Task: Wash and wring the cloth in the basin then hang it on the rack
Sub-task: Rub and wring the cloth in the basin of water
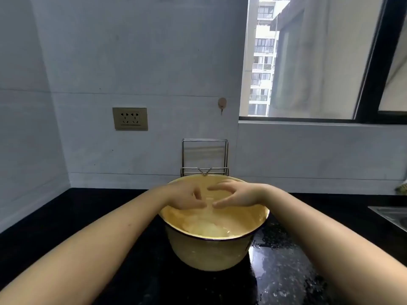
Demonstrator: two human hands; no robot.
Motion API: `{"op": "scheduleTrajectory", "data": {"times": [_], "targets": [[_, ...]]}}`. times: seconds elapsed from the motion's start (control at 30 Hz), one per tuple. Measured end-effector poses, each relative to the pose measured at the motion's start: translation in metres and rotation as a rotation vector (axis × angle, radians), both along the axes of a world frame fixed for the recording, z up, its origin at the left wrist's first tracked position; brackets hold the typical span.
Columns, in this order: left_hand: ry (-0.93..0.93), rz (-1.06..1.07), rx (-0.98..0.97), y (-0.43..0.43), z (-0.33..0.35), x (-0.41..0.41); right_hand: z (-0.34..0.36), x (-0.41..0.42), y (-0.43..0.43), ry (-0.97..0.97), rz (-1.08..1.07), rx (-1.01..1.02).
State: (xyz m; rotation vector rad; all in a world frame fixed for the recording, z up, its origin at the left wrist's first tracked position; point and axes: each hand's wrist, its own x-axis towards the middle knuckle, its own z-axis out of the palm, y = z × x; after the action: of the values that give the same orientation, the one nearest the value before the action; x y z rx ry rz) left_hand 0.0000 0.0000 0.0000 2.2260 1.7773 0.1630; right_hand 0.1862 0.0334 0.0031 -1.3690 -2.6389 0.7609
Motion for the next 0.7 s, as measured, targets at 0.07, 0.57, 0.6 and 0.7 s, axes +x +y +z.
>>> {"op": "scheduleTrajectory", "data": {"times": [0.07,0.57,0.6,0.7], "targets": [[0.283,-0.005,-0.003,0.001,-0.004,0.006,-0.007,-0.005,0.004,-0.244,0.023,0.069],[0.579,0.022,-0.364,0.033,-0.034,0.025,-0.04,-0.015,0.016,-0.228,-0.104,0.233],[0.577,-0.005,-0.34,0.034,-0.036,0.024,-0.041,-0.015,0.017,-0.218,-0.102,0.23],[0.487,-0.05,-0.296,0.032,-0.038,0.023,-0.041,-0.015,0.016,-0.187,-0.107,0.235]]}}
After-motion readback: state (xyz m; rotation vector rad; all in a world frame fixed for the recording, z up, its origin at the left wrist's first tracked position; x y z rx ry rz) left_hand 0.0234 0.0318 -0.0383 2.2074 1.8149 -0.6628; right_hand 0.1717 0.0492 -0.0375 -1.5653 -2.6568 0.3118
